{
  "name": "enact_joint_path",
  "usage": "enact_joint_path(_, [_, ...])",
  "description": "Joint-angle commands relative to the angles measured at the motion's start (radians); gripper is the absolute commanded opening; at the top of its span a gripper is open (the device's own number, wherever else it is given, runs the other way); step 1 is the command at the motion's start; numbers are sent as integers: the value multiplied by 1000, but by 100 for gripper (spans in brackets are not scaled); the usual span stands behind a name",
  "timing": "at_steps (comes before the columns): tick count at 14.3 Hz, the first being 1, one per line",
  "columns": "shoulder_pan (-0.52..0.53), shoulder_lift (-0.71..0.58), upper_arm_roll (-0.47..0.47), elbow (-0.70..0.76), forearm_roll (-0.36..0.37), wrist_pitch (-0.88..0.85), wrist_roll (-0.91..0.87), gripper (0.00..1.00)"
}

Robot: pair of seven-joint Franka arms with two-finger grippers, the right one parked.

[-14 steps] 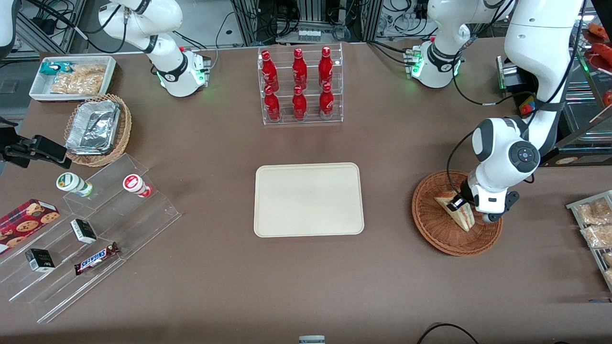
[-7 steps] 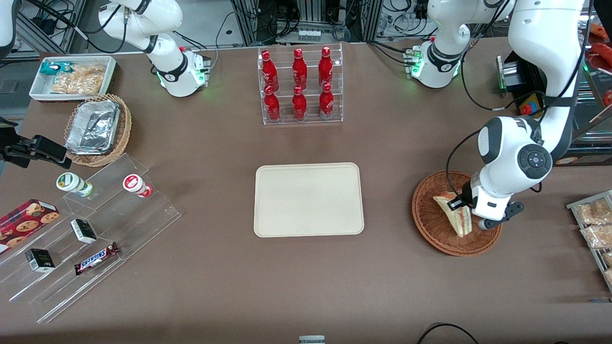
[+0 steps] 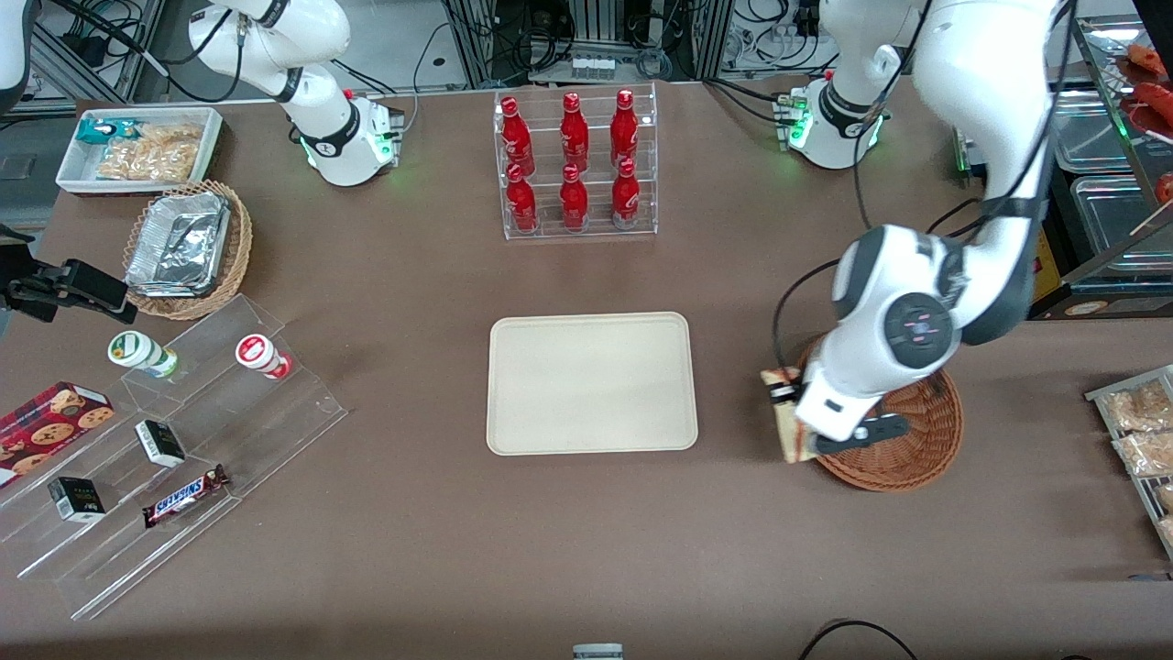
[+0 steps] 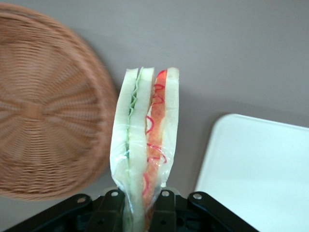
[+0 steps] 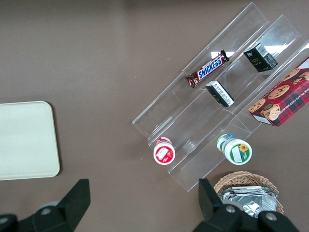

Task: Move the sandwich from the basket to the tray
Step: 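Lift the sandwich and carry it with the left gripper over the beige tray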

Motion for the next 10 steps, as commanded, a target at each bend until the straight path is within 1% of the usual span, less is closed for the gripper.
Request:
enact_joint_path(1, [-88, 110, 9, 137, 7, -27, -28, 8])
enact_joint_path(4, [-189, 198, 9, 226, 6, -22, -86, 8])
enact_joint_path(7, [-271, 307, 9, 376, 6, -25, -169, 8])
enact_joint_path(10, [-335, 377, 9, 443, 7, -24, -214, 8])
